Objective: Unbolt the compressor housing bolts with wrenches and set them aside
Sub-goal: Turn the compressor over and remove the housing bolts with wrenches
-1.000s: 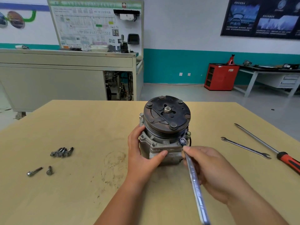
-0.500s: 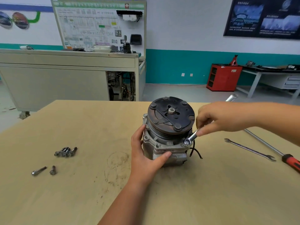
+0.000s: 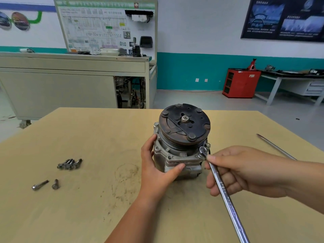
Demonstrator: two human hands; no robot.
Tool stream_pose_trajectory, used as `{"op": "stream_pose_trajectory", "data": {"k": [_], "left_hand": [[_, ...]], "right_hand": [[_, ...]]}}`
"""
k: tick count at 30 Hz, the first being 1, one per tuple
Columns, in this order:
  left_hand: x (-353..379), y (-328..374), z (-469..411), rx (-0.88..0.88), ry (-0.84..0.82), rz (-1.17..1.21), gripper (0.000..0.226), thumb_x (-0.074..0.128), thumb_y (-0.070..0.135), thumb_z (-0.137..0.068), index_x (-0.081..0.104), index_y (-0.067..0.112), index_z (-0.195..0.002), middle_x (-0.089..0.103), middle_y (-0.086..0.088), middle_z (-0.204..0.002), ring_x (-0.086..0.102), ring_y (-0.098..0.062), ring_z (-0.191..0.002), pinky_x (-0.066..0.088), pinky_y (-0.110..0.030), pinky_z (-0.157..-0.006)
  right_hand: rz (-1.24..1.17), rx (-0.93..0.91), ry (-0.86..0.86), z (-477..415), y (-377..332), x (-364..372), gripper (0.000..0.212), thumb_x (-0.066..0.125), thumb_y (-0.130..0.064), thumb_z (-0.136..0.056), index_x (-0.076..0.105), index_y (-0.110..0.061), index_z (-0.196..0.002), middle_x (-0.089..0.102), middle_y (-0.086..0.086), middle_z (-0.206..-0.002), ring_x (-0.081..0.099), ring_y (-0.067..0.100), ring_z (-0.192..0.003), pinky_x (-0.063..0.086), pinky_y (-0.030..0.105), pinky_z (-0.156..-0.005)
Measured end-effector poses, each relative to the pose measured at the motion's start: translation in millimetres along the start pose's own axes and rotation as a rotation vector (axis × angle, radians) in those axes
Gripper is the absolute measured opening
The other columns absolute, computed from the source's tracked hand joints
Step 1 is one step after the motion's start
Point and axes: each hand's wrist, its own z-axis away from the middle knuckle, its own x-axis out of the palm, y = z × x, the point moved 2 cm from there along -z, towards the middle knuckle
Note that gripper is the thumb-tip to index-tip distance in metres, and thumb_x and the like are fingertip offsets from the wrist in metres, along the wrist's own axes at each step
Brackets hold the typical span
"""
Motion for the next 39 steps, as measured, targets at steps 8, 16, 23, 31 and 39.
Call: {"op": "stream_pose_trajectory", "data": {"k": [8, 16, 23, 31, 39], "left_hand": [[0, -2, -1, 0.014, -0.004, -0.004, 0.086, 0.080, 0.040, -0.054, 0.039, 0.038, -0.130, 0.045, 0.008, -0.136, 0.047, 0.001, -0.124, 0.037, -0.008, -0.095], [-2, -3, -1, 0.011, -0.015, -0.014, 0.085, 0.080, 0.041, -0.054, 0.037, 0.057, -0.125, 0.045, 0.022, -0.133, 0.046, 0.003, -0.123, 0.037, -0.006, -0.094], [-1, -3, -1, 0.009, -0.010, -0.010, 0.085, 0.080, 0.040, -0.054, 0.038, 0.044, -0.129, 0.046, 0.009, -0.136, 0.047, 0.000, -0.123, 0.038, -0.008, -0.095], [-2, -2, -1, 0.013, -0.014, -0.006, 0.085, 0.079, 0.040, -0.055, 0.038, 0.041, -0.129, 0.046, 0.010, -0.136, 0.047, 0.000, -0.124, 0.038, -0.009, -0.095], [-1, -4, 1, -0.006, -0.013, 0.029, 0.085, 0.079, 0.037, -0.054, 0.039, 0.049, -0.128, 0.046, 0.027, -0.131, 0.046, 0.004, -0.124, 0.037, -0.006, -0.094]], "right_hand": [[0.324, 0.115, -0.005, -5, -9, -11, 0.031, 0.043, -0.033, -0.097, 0.057, -0.011, -0.079, 0.061, -0.001, -0.054, 0.065, 0.016, -0.050, 0.050, 0.020, -0.048], [1.014, 0.033, -0.004, -10, -53, -56, 0.019, 0.051, -0.036, -0.093, 0.066, -0.031, -0.083, 0.066, -0.014, -0.069, 0.061, -0.003, -0.066, 0.046, 0.014, -0.062], [0.319, 0.094, -0.072, -6, -5, -24, 0.026, 0.041, -0.023, -0.099, 0.055, -0.009, -0.084, 0.068, 0.004, -0.063, 0.070, 0.020, -0.060, 0.051, 0.020, -0.050], [0.515, 0.105, 0.006, -9, -19, -19, 0.029, 0.047, -0.031, -0.096, 0.059, -0.012, -0.077, 0.059, -0.005, -0.049, 0.059, 0.011, -0.044, 0.049, 0.020, -0.046], [1.368, -0.097, 0.054, -13, -50, -48, 0.019, 0.050, -0.043, -0.092, 0.058, -0.033, -0.079, 0.065, -0.015, -0.070, 0.061, 0.001, -0.067, 0.043, 0.017, -0.062]]}}
